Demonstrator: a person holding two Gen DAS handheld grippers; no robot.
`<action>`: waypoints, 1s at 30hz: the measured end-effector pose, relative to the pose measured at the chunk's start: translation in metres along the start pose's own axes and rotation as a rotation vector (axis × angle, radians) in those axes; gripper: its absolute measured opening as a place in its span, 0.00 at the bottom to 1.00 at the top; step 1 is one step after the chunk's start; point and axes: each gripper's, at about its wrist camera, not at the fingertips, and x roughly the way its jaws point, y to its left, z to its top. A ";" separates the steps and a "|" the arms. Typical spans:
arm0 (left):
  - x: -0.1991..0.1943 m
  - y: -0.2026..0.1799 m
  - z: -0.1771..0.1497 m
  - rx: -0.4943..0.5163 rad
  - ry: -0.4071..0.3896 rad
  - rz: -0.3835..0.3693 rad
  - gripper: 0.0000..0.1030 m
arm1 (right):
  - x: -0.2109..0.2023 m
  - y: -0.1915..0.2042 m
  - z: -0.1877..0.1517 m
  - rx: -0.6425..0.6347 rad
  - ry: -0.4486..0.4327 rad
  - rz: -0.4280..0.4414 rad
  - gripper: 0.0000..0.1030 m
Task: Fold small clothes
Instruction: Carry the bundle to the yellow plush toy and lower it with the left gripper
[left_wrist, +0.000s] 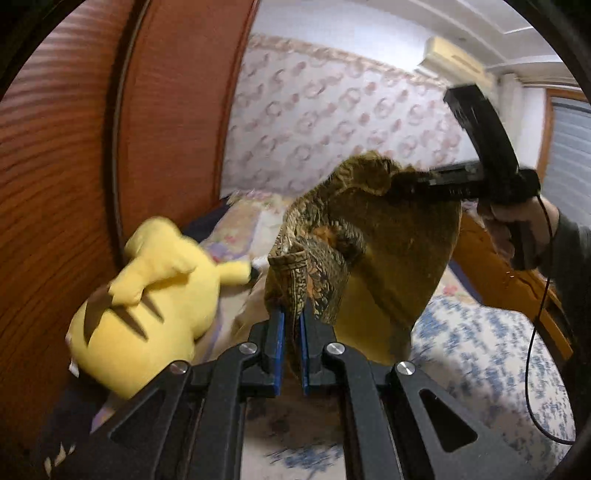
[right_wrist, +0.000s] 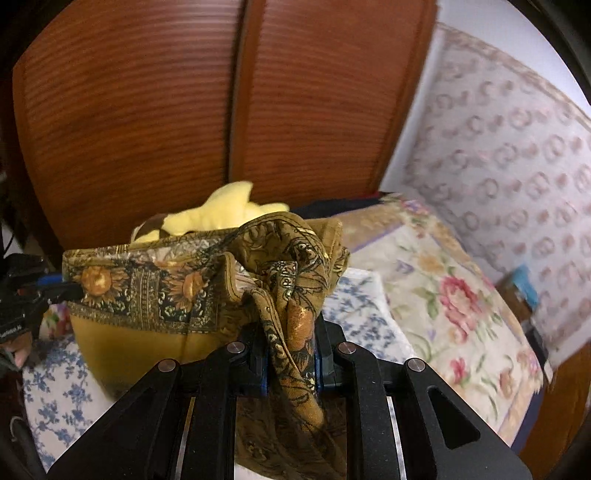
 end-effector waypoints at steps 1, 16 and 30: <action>0.004 0.004 -0.005 -0.003 0.015 0.011 0.04 | 0.015 0.001 0.004 -0.005 0.010 0.002 0.14; 0.024 0.023 -0.026 -0.061 0.124 0.059 0.04 | 0.052 -0.029 -0.002 0.187 -0.065 -0.047 0.51; 0.018 0.017 -0.019 -0.022 0.147 0.085 0.08 | 0.122 -0.013 -0.061 0.253 0.041 0.066 0.52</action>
